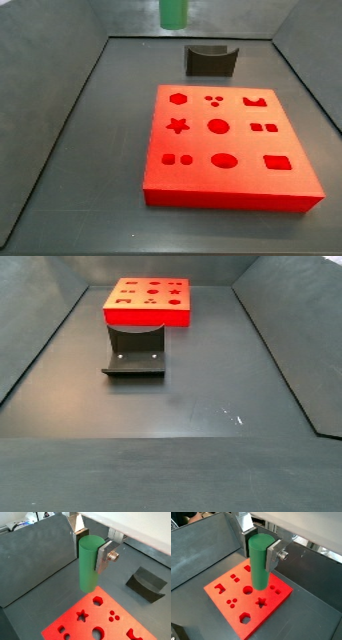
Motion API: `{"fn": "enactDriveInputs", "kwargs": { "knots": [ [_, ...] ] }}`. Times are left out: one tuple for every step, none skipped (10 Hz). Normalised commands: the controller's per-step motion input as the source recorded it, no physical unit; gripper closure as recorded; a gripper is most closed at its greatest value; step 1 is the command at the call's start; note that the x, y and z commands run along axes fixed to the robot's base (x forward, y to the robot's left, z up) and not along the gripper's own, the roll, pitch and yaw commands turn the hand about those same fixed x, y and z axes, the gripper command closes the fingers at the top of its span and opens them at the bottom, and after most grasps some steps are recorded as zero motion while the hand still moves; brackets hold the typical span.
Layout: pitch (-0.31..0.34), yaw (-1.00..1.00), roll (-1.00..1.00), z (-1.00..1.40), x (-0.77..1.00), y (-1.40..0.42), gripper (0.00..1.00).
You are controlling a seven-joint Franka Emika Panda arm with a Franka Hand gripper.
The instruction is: Insert the round object.
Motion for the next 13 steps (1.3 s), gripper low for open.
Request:
{"fn": "enactDriveInputs", "kwargs": {
  "knots": [
    [0.043,0.02,0.18,-0.22,0.35,-0.07,1.0],
    [0.074,0.0,0.27,-0.19,0.66,-0.24,1.0],
    [0.073,0.0,0.23,-0.16,0.87,-0.35,1.0],
    [0.084,0.0,0.24,-0.13,0.95,-0.38,1.0],
    [0.093,0.0,0.27,-0.11,0.94,-0.36,1.0],
    [0.113,0.0,0.34,-0.12,0.93,-0.29,1.0],
    [0.087,0.0,0.31,-0.09,0.96,-0.31,1.0],
    [0.039,0.0,0.1,-0.24,1.0,-0.19,1.0],
    [0.004,0.0,0.04,-0.27,1.0,-0.13,1.0],
    [0.009,0.0,0.05,-0.3,1.0,-0.11,1.0],
    [0.007,0.0,0.05,-0.33,1.0,-0.11,1.0],
    [0.0,-0.02,0.04,-0.53,1.0,-0.15,1.0],
    [-0.077,-0.06,0.02,-0.69,0.88,-0.09,1.0]
  ]
}}
